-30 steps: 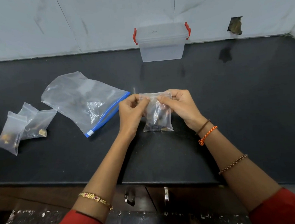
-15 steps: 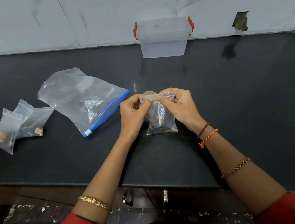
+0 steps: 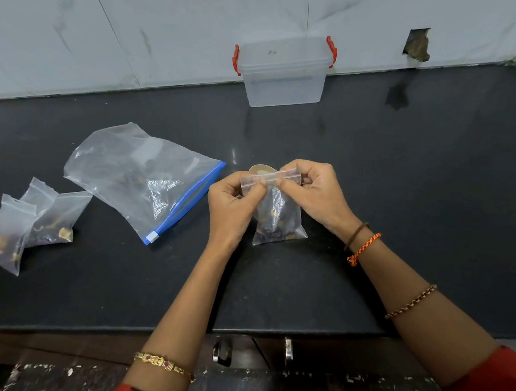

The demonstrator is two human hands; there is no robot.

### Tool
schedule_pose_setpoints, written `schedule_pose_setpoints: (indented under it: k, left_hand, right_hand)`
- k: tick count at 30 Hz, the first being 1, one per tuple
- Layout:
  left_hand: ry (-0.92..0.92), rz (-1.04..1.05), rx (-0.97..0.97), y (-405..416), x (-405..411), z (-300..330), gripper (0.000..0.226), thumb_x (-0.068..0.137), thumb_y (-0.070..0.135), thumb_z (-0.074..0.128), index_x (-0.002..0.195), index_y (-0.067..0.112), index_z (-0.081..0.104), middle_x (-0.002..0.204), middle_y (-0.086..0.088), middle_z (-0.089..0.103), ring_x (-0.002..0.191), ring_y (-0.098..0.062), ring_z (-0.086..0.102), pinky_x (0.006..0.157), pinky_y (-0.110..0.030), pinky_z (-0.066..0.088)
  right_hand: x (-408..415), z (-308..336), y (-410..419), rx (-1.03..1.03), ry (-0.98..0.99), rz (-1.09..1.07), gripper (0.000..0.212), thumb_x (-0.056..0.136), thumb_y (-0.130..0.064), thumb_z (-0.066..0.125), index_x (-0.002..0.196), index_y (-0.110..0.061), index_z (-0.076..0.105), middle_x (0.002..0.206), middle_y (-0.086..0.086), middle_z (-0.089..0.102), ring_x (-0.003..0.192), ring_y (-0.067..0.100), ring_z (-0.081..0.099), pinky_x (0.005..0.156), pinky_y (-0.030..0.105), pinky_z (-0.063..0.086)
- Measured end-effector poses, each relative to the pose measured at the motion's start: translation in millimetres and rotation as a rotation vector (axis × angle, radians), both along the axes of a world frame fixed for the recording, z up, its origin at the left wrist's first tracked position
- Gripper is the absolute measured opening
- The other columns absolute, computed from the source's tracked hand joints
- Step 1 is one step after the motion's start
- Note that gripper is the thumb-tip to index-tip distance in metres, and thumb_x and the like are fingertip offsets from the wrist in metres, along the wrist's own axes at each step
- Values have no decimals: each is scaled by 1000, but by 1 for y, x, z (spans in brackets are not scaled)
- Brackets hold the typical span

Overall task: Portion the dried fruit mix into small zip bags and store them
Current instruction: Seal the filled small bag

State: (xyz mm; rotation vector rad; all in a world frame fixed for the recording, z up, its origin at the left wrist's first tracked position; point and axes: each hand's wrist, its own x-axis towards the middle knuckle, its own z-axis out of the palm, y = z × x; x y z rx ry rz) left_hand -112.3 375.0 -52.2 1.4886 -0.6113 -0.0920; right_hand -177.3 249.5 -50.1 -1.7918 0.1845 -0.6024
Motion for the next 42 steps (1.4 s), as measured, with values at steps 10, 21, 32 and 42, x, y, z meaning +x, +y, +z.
schedule_pose_setpoints:
  k: [10, 21, 32, 42]
  left_hand:
    - [-31, -51, 9, 0, -1, 0, 14, 81, 2, 67, 86, 14, 70, 70, 12, 70, 72, -5, 66, 65, -19, 54]
    - [-49, -37, 15, 2, -2, 0, 15, 81, -1, 65, 87, 12, 70, 71, 10, 70, 73, -1, 65, 67, -16, 52]
    - [15, -36, 21, 3, 0, -1, 13, 84, 2, 63, 82, 14, 69, 70, 12, 70, 72, -4, 66, 66, -18, 53]
    - [-1, -45, 2, 5, -2, -2, 13, 82, 2, 65, 82, 15, 69, 72, 11, 70, 74, -6, 65, 68, -20, 54]
  right_hand:
    - [-1, 6, 3, 24, -29, -2, 14, 79, -6, 63, 72, -17, 66, 78, 32, 63, 66, 33, 56, 62, 50, 50]
    - [-5, 7, 0, -61, 5, -31, 9, 75, -20, 62, 72, -27, 67, 61, 13, 60, 56, 22, 48, 55, 33, 44]
    - [-7, 7, -2, -148, 16, -95, 14, 79, -14, 59, 82, -23, 70, 73, 20, 67, 64, 31, 59, 64, 41, 52]
    - [-9, 3, -2, -286, -21, -148, 16, 81, -14, 57, 85, -10, 72, 65, -8, 62, 56, -1, 55, 55, 14, 45]
